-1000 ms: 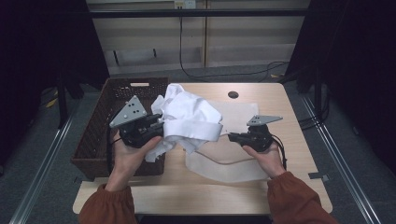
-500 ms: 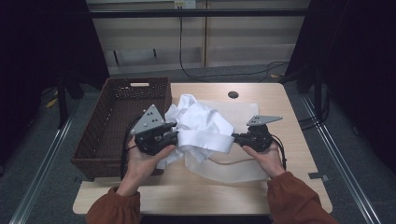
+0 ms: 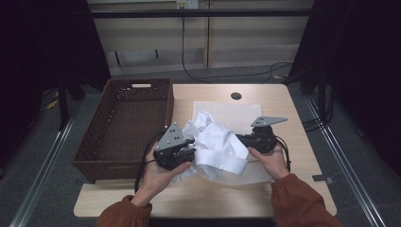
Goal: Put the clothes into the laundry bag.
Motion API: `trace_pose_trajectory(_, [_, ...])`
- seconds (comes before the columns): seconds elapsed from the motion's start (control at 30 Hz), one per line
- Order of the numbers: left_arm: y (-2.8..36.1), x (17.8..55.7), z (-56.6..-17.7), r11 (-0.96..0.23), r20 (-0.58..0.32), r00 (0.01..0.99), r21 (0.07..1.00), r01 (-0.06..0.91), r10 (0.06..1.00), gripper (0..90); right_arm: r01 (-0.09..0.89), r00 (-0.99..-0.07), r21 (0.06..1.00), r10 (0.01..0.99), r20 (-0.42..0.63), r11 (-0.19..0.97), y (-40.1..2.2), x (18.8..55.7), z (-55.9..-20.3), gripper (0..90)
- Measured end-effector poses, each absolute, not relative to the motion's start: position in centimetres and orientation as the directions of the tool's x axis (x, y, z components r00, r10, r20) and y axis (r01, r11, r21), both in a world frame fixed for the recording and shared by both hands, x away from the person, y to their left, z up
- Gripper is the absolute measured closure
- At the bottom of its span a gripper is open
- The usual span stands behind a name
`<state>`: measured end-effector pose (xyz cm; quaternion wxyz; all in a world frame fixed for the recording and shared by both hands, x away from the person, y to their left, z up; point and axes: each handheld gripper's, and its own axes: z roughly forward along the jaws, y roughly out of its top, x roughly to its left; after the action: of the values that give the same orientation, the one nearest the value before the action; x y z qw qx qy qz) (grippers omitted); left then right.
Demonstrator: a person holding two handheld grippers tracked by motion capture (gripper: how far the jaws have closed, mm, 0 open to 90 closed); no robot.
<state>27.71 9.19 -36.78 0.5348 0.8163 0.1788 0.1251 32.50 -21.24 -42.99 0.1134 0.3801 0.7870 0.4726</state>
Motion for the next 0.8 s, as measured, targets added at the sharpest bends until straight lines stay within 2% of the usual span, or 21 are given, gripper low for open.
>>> trace_pose_trajectory(0.17, [8.4,27.6,-38.0,-0.392,0.011,0.908,0.904,0.169,0.418,78.8,0.493,-0.688,0.828,0.702,0.183,0.267,-21.1,32.5,-43.0,88.5])
trace_pose_trajectory(0.4, [6.7,27.1,-38.0,-0.404,0.03,0.93,0.906,0.13,0.367,78.7,0.49,-0.691,0.83,0.699,0.183,0.268,-21.1,32.5,-43.1,88.5])
trace_pose_trajectory(0.63, [4.4,27.0,-40.4,-0.497,0.035,0.942,0.856,0.145,0.334,78.6,0.491,-0.699,0.822,0.694,0.174,0.289,-20.7,32.4,-43.4,88.5])
trace_pose_trajectory(0.8, [3.5,27.4,-41.6,-0.52,0.014,0.948,0.838,0.162,0.319,78.6,0.496,-0.701,0.816,0.692,0.172,0.299,-20.5,32.4,-43.5,88.5])
